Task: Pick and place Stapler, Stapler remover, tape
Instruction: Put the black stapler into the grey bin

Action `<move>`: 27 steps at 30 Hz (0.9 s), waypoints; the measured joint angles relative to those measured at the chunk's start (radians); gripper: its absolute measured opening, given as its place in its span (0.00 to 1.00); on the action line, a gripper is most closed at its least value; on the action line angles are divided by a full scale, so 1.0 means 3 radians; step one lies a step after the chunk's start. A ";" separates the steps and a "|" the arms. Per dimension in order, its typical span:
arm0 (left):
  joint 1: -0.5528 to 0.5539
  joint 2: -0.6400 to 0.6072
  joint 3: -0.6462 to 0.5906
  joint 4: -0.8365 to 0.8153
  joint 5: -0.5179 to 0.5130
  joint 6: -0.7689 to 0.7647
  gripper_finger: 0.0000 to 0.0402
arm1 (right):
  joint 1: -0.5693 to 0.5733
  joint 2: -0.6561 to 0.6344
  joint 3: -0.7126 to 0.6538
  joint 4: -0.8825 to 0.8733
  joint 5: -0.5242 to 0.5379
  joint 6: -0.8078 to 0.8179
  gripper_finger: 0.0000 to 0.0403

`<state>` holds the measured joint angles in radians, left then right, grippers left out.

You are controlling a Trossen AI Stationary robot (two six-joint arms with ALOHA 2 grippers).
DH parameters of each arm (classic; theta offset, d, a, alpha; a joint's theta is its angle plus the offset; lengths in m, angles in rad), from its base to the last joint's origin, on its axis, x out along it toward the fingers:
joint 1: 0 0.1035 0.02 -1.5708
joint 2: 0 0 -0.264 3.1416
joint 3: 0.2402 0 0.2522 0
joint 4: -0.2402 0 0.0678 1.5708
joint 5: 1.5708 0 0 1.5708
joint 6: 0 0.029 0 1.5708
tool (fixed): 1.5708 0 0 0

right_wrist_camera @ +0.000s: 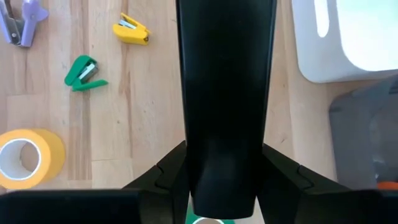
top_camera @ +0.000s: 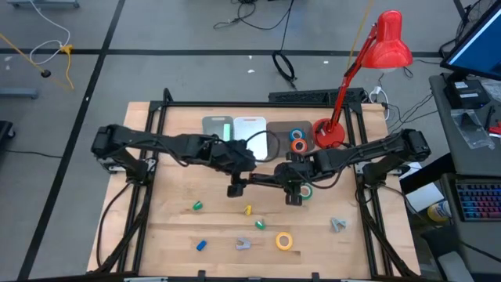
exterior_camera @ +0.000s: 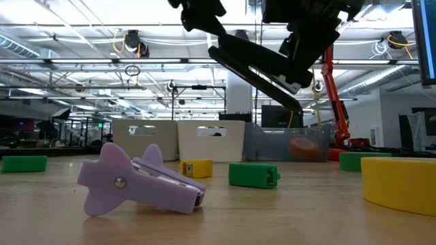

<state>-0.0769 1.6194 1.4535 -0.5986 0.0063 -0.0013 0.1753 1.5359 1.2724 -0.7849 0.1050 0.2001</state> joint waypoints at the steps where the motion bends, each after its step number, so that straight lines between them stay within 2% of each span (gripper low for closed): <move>1: 0.0000 0.0013 0.0000 -0.0016 0.0006 0.0000 0.67 | 0.0000 0.0000 0.0000 0.0007 -0.0001 0.0000 0.32; 8: 0.0004 0.0110 0.0009 0.0173 0.0009 -0.0003 0.67 | 0.0000 0.0000 0.0000 0.0151 -0.0013 -0.0011 0.32; 27: 0.0038 0.0220 0.0002 0.0236 0.0075 -0.0011 0.67 | 0.0003 0.0000 -0.0001 0.0369 -0.0104 0.0002 0.32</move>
<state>-0.0656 1.6855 1.4540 -0.5279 0.0289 -0.0047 0.1761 1.5360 1.2720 -0.6742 0.0738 0.2007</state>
